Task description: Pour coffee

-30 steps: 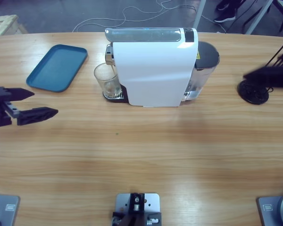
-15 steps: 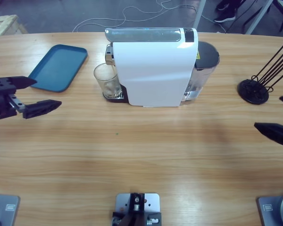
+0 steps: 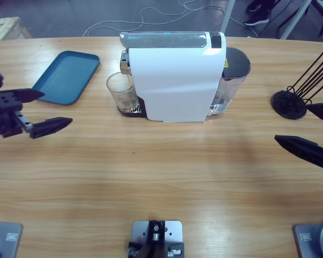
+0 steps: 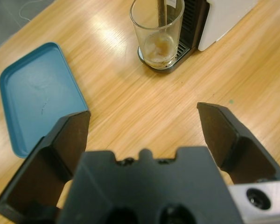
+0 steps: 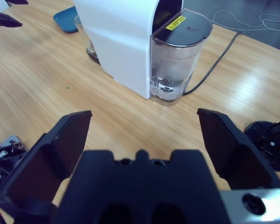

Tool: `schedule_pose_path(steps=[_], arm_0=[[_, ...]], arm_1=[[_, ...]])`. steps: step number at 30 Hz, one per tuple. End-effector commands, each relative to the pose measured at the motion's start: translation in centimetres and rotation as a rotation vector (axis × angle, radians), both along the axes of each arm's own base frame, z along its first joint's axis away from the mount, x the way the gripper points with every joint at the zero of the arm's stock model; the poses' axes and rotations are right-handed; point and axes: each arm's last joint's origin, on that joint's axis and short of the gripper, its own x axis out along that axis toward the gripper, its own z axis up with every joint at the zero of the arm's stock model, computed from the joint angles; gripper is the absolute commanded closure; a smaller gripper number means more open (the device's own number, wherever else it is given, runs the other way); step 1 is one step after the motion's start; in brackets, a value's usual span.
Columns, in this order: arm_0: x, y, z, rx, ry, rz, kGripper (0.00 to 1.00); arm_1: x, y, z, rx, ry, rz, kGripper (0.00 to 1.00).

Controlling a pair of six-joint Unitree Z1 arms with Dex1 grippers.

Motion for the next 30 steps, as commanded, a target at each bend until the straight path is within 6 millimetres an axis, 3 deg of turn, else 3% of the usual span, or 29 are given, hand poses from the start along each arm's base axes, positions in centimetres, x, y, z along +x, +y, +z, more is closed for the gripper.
schedule_pose_path(steps=[1, 19, 30], arm_0=[[-0.8, 0.7, -0.6, -0.014, -0.013, -0.011, 0.0], [-1.9, 0.5, -0.2, -0.145, 0.058, -0.123, 0.0], [-1.4, 0.0, -0.2, -0.14, 0.071, -0.115, 0.0]], arm_1=[[0.0, 0.1, -1.1, -0.027, 0.026, 0.008, 0.0], [0.2, 0.3, -1.2, -0.031, 0.034, 0.013, 0.0], [0.2, 0.3, -1.3, -0.033, 0.035, 0.013, 0.0]])
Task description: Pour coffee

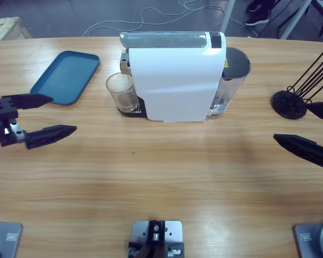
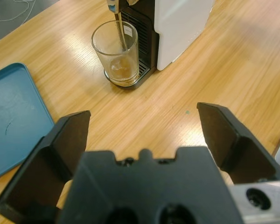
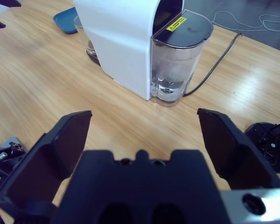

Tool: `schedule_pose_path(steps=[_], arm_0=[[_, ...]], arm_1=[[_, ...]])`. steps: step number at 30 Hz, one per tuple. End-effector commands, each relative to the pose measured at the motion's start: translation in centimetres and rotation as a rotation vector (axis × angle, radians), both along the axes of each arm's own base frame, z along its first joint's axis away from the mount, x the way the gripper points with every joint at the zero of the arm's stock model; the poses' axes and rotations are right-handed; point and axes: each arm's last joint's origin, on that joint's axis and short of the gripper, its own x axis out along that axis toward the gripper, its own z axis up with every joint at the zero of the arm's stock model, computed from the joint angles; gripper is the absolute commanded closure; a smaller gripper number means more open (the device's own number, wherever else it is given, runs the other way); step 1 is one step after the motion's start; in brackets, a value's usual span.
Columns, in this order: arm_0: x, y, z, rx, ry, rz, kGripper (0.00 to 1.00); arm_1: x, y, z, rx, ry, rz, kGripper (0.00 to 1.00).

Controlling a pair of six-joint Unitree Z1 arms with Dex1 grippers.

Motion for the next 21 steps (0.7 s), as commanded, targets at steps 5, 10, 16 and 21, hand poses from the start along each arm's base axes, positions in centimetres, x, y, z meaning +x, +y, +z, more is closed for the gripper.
schedule_pose_path(steps=[5, 10, 16, 21], arm_0=[[0.44, -0.45, -0.54, -0.002, 0.05, 0.01, 0.0], [0.54, -0.53, -0.57, 0.0, 0.052, 0.011, 0.009], [0.54, -0.53, -0.65, 0.002, 0.055, 0.01, 0.013], [0.65, -0.64, -0.82, 0.008, 0.064, 0.008, 0.013]], arm_1=[[0.08, 0.21, -1.28, -0.034, 0.035, 0.013, 0.0], [0.09, 0.2, -1.24, -0.034, 0.033, 0.012, 0.0], [0.07, 0.19, -1.22, -0.033, 0.032, 0.012, 0.0], [0.07, 0.18, -1.24, -0.033, 0.032, 0.012, 0.0]])
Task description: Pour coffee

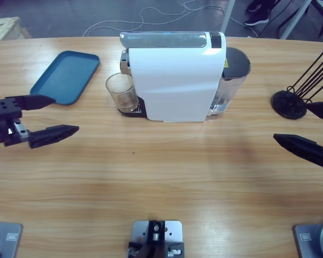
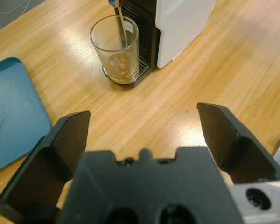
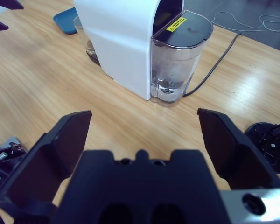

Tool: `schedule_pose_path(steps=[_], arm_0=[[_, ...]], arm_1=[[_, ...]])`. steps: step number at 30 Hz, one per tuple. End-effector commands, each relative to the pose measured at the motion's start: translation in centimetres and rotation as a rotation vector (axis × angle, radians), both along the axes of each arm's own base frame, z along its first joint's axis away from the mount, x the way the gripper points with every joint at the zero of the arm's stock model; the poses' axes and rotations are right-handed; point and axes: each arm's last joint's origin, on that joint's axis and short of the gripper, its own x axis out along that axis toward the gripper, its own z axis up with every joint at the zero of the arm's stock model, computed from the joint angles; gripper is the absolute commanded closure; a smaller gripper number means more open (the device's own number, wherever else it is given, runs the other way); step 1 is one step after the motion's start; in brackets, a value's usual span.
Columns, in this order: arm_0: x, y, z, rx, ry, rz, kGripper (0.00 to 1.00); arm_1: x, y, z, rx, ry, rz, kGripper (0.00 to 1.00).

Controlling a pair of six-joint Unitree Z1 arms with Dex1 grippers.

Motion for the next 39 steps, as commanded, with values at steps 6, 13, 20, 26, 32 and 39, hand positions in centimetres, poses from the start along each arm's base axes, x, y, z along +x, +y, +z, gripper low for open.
schedule_pose_path(steps=[6, 13, 20, 26, 32, 39], arm_0=[[0.4, -0.4, -0.7, 0.011, 0.041, -0.001, 0.013], [0.4, -0.4, -0.8, 0.013, 0.043, -0.001, 0.013], [0.6, -0.6, -0.9, 0.019, 0.05, 0.0, 0.013], [0.9, -0.8, -1.1, 0.032, 0.053, 0.011, 0.013], [1.3, -0.9, -1.0, 0.03, 0.028, 0.038, 0.013], [4.6, -2.2, -2.3, 0.026, 0.047, 0.1, 0.013]], arm_1=[[0.0, 0.2, -1.3, -0.033, 0.032, 0.012, 0.0], [0.1, 0.2, -1.3, -0.034, 0.033, 0.012, 0.0], [0.1, 0.2, -1.2, -0.034, 0.033, 0.012, 0.0], [0.1, 0.2, -1.3, -0.034, 0.034, 0.013, 0.0], [0.1, 0.2, -1.2, -0.033, 0.031, 0.014, 0.0], [-0.1, 0.0, -1.2, -0.029, 0.022, 0.012, 0.0]])
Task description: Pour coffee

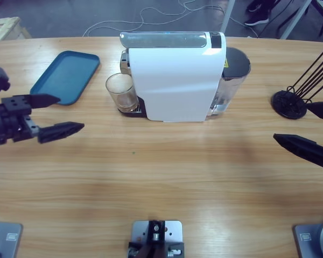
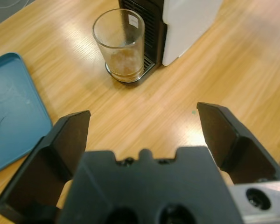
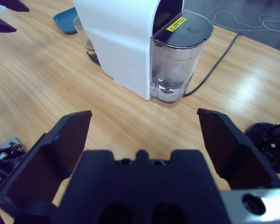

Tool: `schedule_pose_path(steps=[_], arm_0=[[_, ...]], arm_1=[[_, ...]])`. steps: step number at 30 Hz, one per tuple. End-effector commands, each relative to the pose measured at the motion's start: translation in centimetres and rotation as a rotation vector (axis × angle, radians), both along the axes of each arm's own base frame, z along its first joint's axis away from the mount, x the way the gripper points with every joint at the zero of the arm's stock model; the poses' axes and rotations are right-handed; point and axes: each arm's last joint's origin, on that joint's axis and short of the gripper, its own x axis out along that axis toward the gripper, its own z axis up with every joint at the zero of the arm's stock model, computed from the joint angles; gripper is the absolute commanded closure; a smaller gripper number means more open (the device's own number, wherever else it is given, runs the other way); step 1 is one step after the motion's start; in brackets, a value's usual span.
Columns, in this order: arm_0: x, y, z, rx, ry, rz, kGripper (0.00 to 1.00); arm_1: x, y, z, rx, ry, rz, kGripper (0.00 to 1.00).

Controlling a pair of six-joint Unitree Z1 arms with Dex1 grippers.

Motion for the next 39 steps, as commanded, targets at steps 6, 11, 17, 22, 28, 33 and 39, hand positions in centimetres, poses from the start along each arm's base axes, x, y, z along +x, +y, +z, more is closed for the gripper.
schedule_pose_path(steps=[6, 11, 17, 22, 28, 33, 39], arm_0=[[6.0, -3.8, -2.5, -0.038, 0.062, 0.047, 0.013], [7.1, -4.9, -3.7, -0.059, 0.089, 0.022, 0.013], [8.2, -5.6, -5.1, -0.051, 0.111, 0.021, 0.013], [9.8, -7.0, -6.2, -0.08, 0.127, 0.015, 0.013], [11.8, -7.8, -7.1, -0.084, 0.129, 0.032, 0.013], [12.5, -7.6, -8.0, -0.071, 0.141, 0.048, 0.013], [13.2, -8.2, -8.9, -0.082, 0.154, 0.027, 0.018]], arm_1=[[-0.2, -0.1, -1.1, -0.026, 0.016, 0.012, 0.0], [-0.2, -0.1, -1.1, -0.026, 0.014, 0.009, 0.0], [-0.2, -0.1, -1.1, -0.026, 0.014, 0.009, 0.0], [-0.2, -0.1, -1.1, -0.027, 0.015, 0.009, 0.0], [-0.1, -0.1, -1.1, -0.029, 0.016, 0.008, 0.0], [-0.1, 0.0, -1.1, -0.031, 0.017, 0.006, 0.0], [0.1, 0.1, -1.2, -0.038, 0.023, 0.006, 0.0]])
